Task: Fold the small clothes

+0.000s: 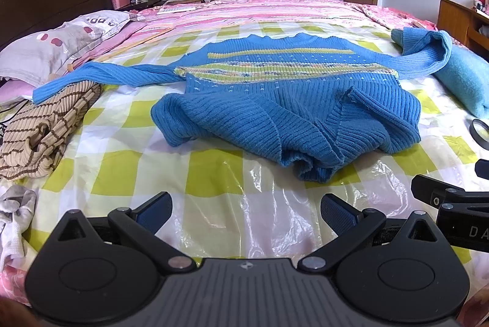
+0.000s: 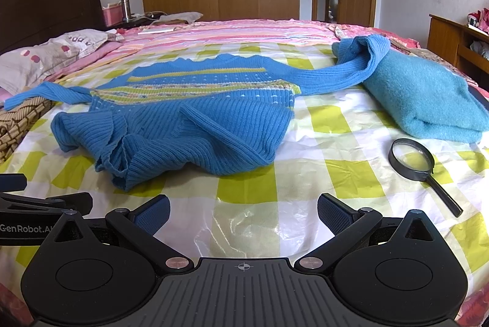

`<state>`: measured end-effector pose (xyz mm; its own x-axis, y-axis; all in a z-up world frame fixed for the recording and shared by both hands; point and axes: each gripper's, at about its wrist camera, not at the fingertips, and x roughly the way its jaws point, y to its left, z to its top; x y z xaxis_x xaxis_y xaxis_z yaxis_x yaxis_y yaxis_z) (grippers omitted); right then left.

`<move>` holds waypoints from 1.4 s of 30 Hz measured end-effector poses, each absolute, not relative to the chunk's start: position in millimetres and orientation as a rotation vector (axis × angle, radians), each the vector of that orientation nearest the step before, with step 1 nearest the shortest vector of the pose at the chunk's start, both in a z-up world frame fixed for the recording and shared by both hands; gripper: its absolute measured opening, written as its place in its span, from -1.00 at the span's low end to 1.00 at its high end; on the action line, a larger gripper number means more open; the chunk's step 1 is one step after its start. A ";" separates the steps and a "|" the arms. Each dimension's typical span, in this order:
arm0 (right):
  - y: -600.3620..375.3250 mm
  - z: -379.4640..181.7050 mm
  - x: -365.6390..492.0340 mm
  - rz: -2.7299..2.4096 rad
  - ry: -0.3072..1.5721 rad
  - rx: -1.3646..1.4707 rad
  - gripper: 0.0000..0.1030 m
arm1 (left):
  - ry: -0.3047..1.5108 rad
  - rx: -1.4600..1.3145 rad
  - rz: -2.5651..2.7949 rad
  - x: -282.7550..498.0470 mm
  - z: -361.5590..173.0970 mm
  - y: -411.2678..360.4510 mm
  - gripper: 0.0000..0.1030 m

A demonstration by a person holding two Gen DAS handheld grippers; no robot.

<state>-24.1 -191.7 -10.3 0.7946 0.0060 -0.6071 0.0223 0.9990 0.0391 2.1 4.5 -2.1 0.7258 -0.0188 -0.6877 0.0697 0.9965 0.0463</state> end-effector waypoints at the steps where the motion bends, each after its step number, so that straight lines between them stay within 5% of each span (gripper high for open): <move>1: -191.6 -10.4 -24.2 -0.007 0.653 0.046 0.99 | 0.757 0.070 -0.049 2.1 -2.0 4.5 1.00; 42: -180.8 5.3 -8.9 0.092 0.623 0.035 0.78 | 0.712 0.049 -0.014 16.2 8.5 23.6 1.00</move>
